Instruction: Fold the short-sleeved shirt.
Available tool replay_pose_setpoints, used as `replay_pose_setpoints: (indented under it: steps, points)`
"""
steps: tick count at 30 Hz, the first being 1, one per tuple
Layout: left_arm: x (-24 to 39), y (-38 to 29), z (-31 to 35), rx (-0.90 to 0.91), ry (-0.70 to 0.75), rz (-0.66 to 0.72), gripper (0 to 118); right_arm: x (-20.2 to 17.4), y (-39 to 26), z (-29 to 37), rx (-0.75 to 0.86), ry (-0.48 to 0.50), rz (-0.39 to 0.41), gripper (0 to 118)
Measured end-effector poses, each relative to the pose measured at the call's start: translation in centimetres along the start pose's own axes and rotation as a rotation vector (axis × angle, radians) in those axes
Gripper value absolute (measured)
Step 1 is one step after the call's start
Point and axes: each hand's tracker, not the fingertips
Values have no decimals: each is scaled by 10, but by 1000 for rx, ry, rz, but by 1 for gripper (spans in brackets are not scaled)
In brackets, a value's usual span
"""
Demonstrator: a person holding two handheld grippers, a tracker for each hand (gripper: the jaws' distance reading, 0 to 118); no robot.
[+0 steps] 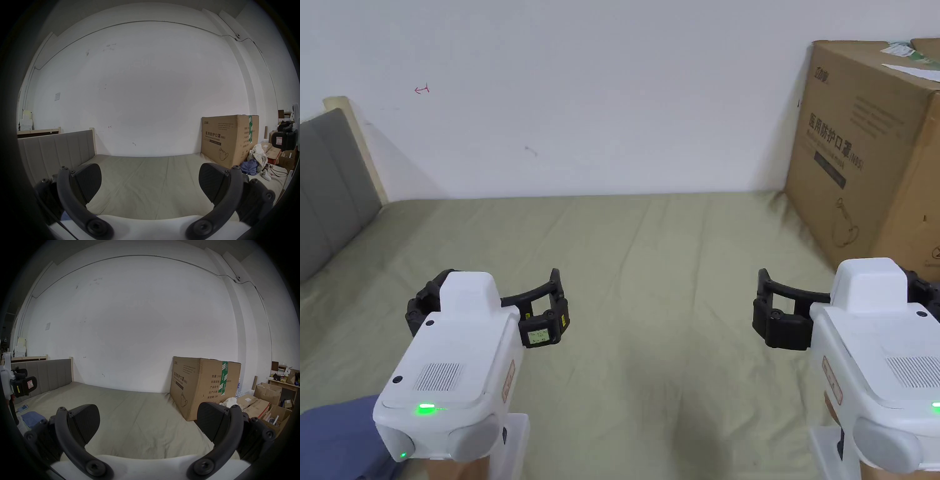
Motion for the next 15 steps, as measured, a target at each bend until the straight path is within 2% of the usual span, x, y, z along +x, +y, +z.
replay_pose_setpoints:
  steps: [7, 12, 15]
  points:
    - [-1, 0, 0, -6, 3, 5, 118, -1, 1, -2, -18, 1, -11, 118]
    - [-4, 1, 0, -5, 0, 12, 118, -4, 5, -7, -116, -32, -104, 118]
    - [-5, 2, 1, 0, 0, 19, 118, -7, 9, -12, -241, -100, -163, 117]
